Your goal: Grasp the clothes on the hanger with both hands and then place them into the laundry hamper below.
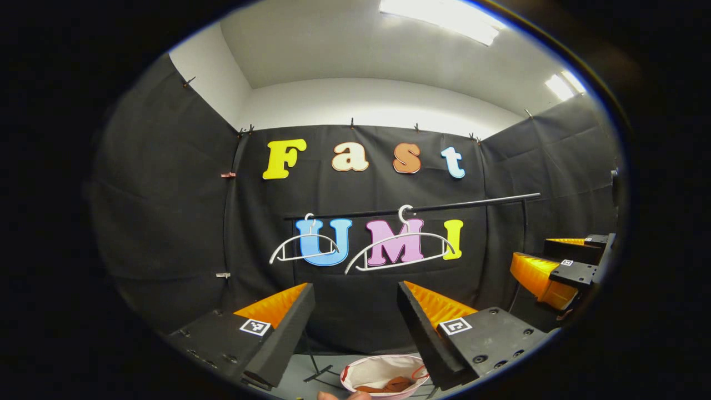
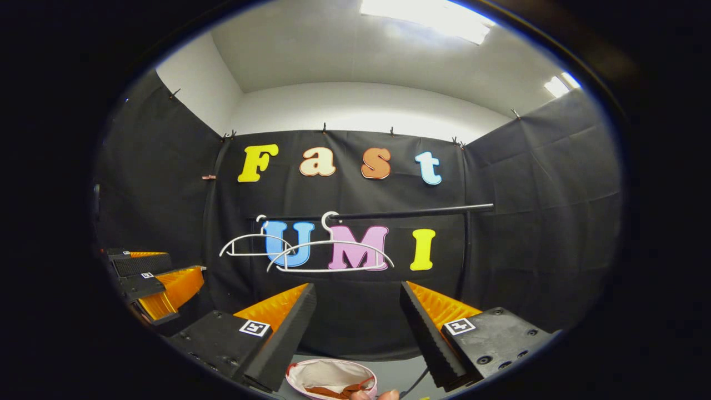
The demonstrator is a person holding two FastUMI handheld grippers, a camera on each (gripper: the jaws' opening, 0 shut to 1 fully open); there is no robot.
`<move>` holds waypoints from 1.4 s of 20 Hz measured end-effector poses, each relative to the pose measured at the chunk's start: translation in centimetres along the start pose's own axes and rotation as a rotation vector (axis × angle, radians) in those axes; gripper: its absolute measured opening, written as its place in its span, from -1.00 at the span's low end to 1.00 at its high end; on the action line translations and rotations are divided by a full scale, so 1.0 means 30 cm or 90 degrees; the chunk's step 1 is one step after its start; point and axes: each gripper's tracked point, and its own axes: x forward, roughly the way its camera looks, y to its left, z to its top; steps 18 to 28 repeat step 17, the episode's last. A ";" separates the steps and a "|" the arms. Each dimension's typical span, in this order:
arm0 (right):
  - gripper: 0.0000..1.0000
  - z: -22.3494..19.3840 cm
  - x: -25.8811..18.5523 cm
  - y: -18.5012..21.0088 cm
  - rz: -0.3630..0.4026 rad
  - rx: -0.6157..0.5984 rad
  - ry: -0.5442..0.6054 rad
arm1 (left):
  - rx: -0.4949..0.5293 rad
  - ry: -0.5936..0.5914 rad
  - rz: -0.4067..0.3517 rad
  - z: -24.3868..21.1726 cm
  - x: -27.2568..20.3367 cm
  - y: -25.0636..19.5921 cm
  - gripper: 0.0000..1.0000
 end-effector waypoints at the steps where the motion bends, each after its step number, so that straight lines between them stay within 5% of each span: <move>1: 0.94 0.003 -0.003 -0.012 -0.005 0.001 -0.002 | 0.000 -0.006 0.003 0.003 0.002 0.004 0.89; 16: 0.94 -0.057 0.034 -0.132 -0.017 -0.006 0.010 | 0.016 -0.010 -0.021 0.019 0.071 -0.174 0.89; 28: 0.95 -0.058 0.037 -0.128 -0.015 -0.004 0.012 | 0.017 -0.009 -0.019 0.018 0.073 -0.181 0.89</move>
